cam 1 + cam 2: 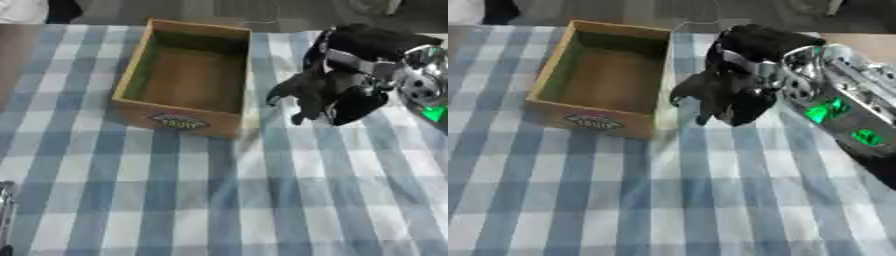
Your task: Pick up objects on the table and place them in the box.
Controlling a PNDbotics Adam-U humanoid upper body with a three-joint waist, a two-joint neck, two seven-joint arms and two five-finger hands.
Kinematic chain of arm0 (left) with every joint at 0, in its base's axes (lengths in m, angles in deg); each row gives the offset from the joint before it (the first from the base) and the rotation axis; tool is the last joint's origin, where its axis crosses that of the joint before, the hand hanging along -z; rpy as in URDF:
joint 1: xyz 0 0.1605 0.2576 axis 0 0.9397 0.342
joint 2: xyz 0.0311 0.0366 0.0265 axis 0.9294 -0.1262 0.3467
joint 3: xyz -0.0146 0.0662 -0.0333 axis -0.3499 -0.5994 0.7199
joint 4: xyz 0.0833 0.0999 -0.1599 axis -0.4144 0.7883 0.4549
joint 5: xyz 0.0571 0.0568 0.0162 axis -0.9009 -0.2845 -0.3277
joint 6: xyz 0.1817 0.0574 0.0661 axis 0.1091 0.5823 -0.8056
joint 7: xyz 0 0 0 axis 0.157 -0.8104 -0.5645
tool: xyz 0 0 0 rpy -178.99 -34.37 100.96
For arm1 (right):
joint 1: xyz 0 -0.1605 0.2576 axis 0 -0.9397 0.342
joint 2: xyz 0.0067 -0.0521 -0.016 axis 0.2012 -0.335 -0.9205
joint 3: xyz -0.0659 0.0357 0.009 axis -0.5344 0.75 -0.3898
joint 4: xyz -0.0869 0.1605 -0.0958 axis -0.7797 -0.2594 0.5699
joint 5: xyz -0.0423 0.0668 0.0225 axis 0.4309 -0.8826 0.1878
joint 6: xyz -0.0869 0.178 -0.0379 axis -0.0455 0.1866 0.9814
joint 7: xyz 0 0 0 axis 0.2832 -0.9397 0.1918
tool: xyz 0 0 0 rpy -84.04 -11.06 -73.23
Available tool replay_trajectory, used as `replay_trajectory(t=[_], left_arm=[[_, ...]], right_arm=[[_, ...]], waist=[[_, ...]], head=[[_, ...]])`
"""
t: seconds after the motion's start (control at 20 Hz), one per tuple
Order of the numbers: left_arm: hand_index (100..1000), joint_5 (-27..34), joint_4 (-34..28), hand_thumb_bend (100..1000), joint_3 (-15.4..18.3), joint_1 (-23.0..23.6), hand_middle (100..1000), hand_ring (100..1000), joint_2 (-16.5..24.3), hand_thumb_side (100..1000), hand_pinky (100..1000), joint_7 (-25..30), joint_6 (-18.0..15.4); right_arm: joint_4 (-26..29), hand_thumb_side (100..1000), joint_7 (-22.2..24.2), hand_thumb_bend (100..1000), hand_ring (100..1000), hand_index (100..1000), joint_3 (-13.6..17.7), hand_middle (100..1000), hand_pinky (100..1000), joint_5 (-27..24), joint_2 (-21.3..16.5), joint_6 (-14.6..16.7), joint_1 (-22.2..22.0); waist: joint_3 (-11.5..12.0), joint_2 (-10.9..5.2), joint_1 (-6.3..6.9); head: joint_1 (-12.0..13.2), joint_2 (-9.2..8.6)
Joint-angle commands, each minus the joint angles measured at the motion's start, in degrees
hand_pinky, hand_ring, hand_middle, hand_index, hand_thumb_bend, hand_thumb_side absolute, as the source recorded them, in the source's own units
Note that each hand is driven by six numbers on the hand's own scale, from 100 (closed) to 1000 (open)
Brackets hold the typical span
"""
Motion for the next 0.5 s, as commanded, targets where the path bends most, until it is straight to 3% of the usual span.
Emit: replay_trajectory(t=[0.05,0.25,0.3,0.35,0.5], left_arm=[[807,0.06,-1.07,100,0.1,-0.21,660,632,0.84,672,810,0.24,0.02],[807,0.05,-1.07,100,0.12,-0.19,660,632,0.83,672,810,0.24,0.04],[806,0.11,-1.07,100,-0.01,-0.12,660,631,0.79,673,810,0.34,0.07],[806,0.18,-1.07,100,-0.14,-0.07,660,631,0.76,673,810,0.45,0.09],[805,0.31,-1.07,100,-0.27,0.02,660,631,0.75,673,810,0.66,0.12]], right_arm=[[-0.83,100,2.36,100,784,440,1.5,386,768,1.79,0.29,-1.1,2.55],[-1.56,100,2.52,100,784,440,1.53,386,768,2.44,0.8,-0.48,3.14],[-1.72,161,2.42,100,787,439,1.64,386,776,2.74,1.25,-0.19,3.6],[-2.45,109,2.5,100,787,439,1.6,386,776,3.32,2.07,0.24,4.52],[-6.01,115,3.43,100,788,439,0.95,387,778,5.63,5.23,1.37,8.26]], waist=[[-0.05,-1.38,0.08],[-0.08,-1.39,0.1],[0.26,-1.61,0.1],[0.51,-1.76,0.08],[0.83,-1.98,0.05]], head=[[0.18,-0.31],[0.21,-0.29],[-0.17,-0.13],[-0.4,-0.03],[-0.69,0.08]])
